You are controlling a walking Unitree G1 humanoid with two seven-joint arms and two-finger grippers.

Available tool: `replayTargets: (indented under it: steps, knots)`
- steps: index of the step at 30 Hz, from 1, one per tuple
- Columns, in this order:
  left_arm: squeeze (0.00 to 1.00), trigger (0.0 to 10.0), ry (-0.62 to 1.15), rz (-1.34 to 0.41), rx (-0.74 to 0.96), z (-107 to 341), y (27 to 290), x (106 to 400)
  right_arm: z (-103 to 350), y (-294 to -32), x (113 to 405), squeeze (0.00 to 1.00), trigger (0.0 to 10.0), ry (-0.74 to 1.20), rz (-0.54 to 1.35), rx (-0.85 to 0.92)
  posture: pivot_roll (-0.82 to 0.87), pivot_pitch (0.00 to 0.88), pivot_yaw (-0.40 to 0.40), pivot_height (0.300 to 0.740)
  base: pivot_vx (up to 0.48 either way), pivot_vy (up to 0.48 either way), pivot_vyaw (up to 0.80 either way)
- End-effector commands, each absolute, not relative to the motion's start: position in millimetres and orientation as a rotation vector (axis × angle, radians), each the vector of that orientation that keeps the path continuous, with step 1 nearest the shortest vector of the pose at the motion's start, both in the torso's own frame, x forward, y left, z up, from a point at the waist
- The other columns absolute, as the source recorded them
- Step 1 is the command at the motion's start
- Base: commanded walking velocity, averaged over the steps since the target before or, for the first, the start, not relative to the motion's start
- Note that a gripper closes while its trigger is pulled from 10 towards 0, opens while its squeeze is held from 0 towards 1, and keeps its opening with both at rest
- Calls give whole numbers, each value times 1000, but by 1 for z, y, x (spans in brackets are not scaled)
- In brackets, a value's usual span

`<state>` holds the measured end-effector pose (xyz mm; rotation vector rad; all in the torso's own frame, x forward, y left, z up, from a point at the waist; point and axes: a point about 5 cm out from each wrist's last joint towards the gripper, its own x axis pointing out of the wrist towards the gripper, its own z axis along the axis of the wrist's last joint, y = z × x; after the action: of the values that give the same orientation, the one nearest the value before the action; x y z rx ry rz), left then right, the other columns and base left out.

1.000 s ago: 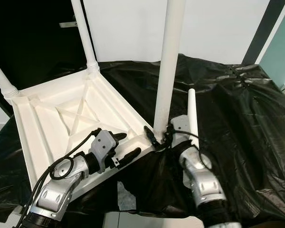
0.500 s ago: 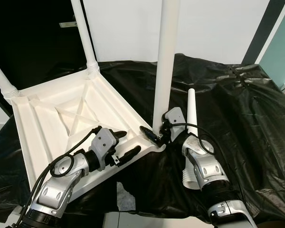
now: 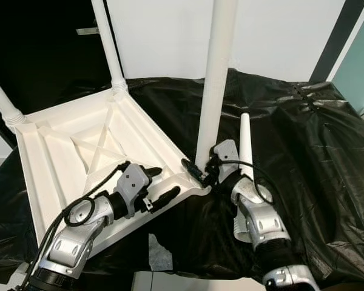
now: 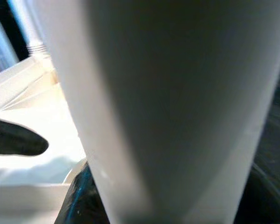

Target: Building children table

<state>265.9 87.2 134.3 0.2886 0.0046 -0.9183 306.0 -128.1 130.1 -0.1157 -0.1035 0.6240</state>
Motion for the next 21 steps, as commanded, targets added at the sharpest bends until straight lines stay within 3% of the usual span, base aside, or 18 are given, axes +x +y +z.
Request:
replayTargets:
  steps: [1, 8, 10, 16, 21]
  knots:
    - [0, 10000, 6, -901, 293, 132, 87, 265, 117, -129, 303, 0, 10000, -38, 608, -113, -14, 0, 8, 740, 0, 0, 0]
    - [0, 10000, 9, -914, 290, 131, 84, 264, 113, -128, 297, 0, 10000, -44, 396, -61, -26, 0, 7, 740, 0, 0, 0]
    - [0, 10000, 11, -914, 287, 130, 83, 264, 109, -125, 293, 0, 10000, -19, 228, -38, -28, 0, 0, 740, 0, 0, 0]
    - [0, 10000, 9, -910, 280, 129, 82, 263, 105, -120, 290, 0, 10000, 0, 77, -19, -22, 0, -8, 740, 0, 0, 0]
    - [0, 10000, 9, -907, 276, 129, 82, 262, 106, -119, 289, 0, 10000, 1, 69, -6, -25, 0, -7, 740, 0, 0, 0]
